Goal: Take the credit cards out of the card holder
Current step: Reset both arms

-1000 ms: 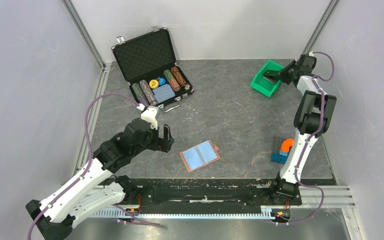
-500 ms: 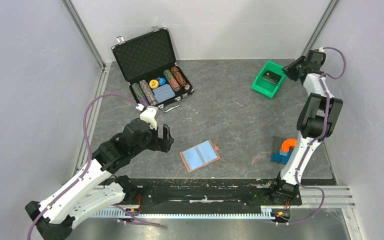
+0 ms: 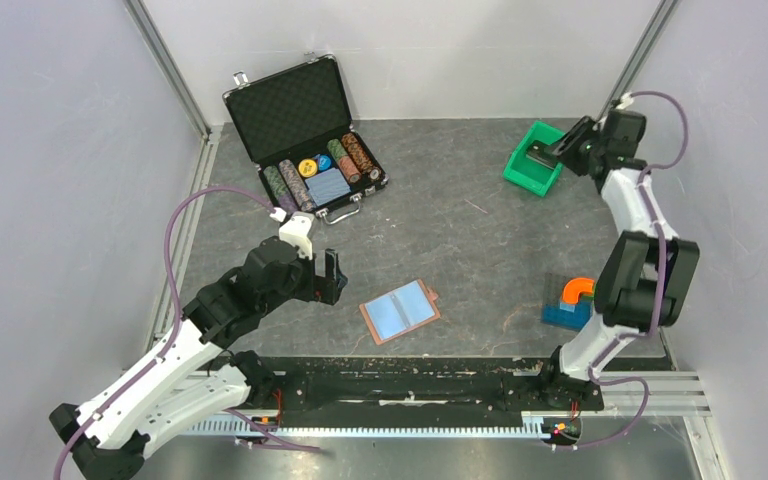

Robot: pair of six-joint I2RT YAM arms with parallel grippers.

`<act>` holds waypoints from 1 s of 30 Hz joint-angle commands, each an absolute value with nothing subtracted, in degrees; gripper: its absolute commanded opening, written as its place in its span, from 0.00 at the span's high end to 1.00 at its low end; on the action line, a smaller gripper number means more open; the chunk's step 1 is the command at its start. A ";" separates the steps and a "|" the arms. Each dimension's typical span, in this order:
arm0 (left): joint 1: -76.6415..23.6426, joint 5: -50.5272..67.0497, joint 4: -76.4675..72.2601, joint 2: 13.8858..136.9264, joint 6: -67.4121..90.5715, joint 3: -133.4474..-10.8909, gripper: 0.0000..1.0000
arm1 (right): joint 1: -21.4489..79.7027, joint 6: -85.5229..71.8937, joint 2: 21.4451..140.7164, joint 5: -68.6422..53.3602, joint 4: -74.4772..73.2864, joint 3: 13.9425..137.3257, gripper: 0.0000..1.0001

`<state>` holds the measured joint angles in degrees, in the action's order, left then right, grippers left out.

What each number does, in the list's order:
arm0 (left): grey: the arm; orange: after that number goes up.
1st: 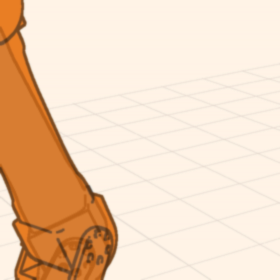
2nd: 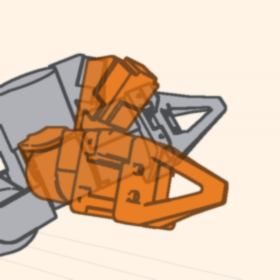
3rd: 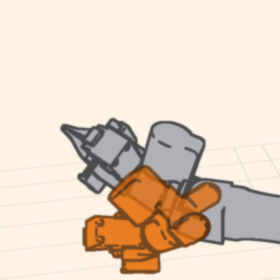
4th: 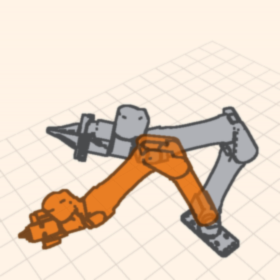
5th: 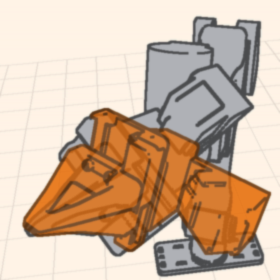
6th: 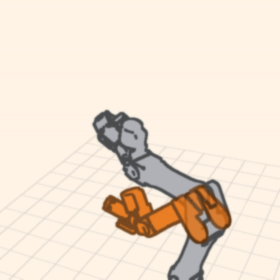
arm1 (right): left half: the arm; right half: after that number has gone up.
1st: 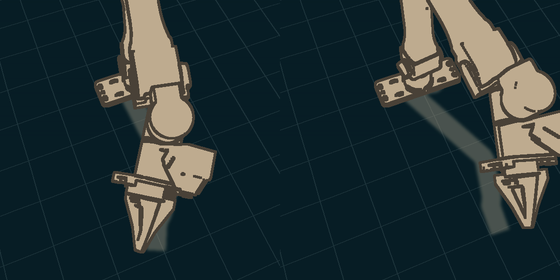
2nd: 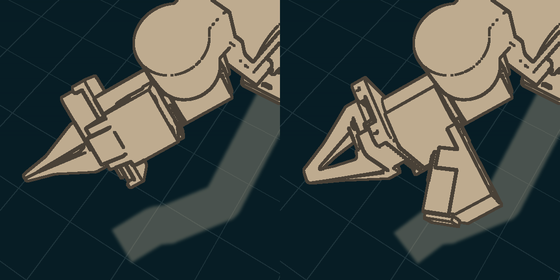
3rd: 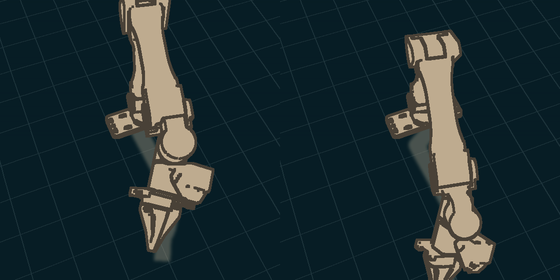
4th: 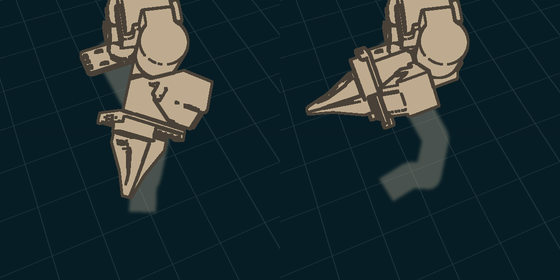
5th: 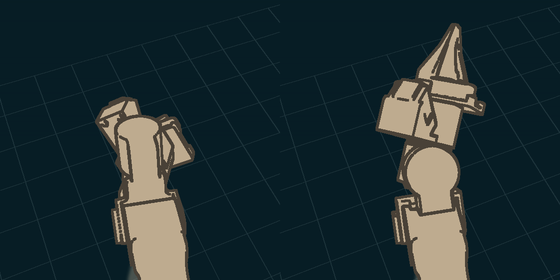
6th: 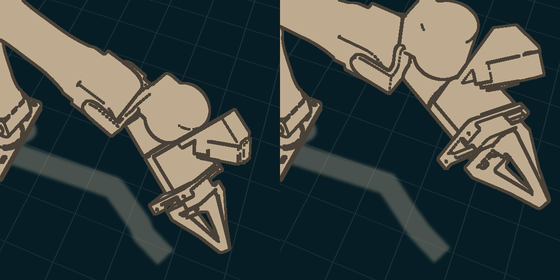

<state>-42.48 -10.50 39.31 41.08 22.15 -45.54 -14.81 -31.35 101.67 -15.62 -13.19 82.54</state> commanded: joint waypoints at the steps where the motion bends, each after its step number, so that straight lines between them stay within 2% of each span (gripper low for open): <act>1: -42.50 -12.90 38.41 40.30 20.04 -45.54 0.00 | -8.78 -23.89 90.58 -14.73 -13.06 73.40 0.55; 6: -42.50 -15.65 38.79 38.66 20.13 -45.66 0.00 | 1.89 -19.19 80.06 -10.35 -16.25 63.48 0.43; 9: -42.43 -17.92 39.37 36.77 20.47 -45.80 0.00 | 9.53 -18.00 74.51 -8.04 -16.43 57.05 0.28; 11: -42.53 -19.00 39.35 35.05 20.62 -45.63 0.00 | 14.53 -17.19 71.90 -6.00 -17.72 53.70 0.23; 20: -42.47 -22.28 38.50 29.47 20.91 -44.92 0.00 | 40.50 -24.81 64.05 4.38 -13.14 42.18 0.22; 26: -42.54 -22.16 38.54 28.80 20.81 -44.74 0.00 | 56.29 -28.37 71.32 11.57 -10.33 43.79 0.23; 30: -42.53 -22.70 38.52 28.14 20.91 -44.82 0.00 | 62.40 -29.62 78.69 12.46 -9.99 47.23 0.23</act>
